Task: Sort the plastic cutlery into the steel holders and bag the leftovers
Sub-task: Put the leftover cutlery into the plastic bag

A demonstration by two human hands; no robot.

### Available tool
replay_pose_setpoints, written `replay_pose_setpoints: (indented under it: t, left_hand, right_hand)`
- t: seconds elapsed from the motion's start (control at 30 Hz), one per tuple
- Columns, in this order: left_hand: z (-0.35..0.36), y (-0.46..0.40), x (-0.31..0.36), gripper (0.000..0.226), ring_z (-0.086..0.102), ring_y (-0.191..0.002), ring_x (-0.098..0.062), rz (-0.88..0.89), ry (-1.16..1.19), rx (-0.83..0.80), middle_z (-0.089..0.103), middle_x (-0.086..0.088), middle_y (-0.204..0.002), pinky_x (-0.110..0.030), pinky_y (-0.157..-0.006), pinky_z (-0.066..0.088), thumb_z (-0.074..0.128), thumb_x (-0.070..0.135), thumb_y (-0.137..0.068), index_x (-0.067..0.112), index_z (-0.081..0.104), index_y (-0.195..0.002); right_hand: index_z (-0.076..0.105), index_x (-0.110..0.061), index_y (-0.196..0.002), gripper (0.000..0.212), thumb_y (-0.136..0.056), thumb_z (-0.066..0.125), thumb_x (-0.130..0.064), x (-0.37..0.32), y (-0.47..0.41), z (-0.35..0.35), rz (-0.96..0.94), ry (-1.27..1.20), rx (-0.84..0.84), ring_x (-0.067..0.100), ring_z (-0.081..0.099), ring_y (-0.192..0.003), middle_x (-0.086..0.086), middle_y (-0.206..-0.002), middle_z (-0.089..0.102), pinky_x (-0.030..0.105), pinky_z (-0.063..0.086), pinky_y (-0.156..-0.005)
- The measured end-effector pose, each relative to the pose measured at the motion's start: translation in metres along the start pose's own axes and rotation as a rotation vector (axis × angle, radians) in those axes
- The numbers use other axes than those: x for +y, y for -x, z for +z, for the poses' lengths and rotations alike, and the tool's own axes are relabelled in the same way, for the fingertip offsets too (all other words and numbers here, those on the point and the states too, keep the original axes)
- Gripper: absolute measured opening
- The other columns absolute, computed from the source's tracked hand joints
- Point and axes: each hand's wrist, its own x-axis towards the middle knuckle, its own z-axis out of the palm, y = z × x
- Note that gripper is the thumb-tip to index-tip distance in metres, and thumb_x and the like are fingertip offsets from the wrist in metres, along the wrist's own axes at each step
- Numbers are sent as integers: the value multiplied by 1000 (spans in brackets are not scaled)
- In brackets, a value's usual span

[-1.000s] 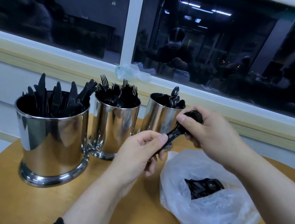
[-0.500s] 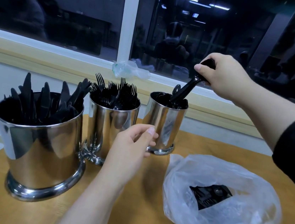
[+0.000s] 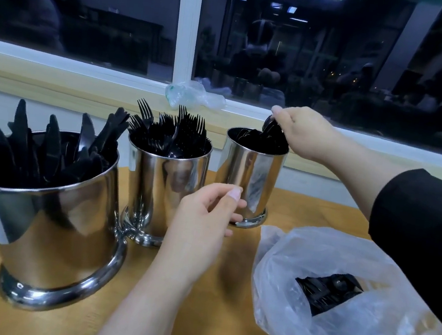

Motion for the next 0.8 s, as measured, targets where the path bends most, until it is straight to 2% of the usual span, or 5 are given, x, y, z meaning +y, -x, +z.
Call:
replay_pose_setpoints:
  t: [0.13,0.3,0.43,0.53,0.8]
  left_hand:
    - [2,2,1,20,73,-88,-5,11,-25,3,77,17,-93,-35,-80,62,54,30,-105,33,73,-100]
    - [13,16,4,19,69,-81,-10,260,-140,-54,74,11,-83,-33,-78,57,60,27,-103,30,73,-89]
    - [35,39,3,20,62,-77,-8,484,-342,-262,69,11,-76,-20,-68,45,61,32,-96,25,70,-81]
    - [56,51,-10,25,59,-88,-6,529,-640,-442,74,12,-87,-16,-84,39,55,40,-96,25,76,-95]
    - [75,52,-28,29,57,-116,-6,453,-1125,-510,70,16,-121,-25,-98,24,56,48,-101,36,67,-126]
  right_hand:
    - [67,-6,-106,46,-107,36,-41,8,23,-6,-47,-111,191,25,62,-92,12,-104,70,37,49,-80]
    - [69,-19,-79,33,-103,52,-35,11,121,-29,-149,-293,296,18,61,-65,-2,-69,68,33,48,-63]
    - [66,-24,-68,35,-97,56,-42,36,203,-31,-120,-251,-5,12,51,-50,-4,-61,65,28,41,-52]
    - [72,-28,-84,28,-97,55,-46,58,227,-8,-51,-39,-256,7,61,-70,-9,-77,70,26,47,-66]
    - [55,-41,-136,44,-93,64,-50,86,246,25,77,145,-400,8,58,-99,-16,-114,68,24,44,-80]
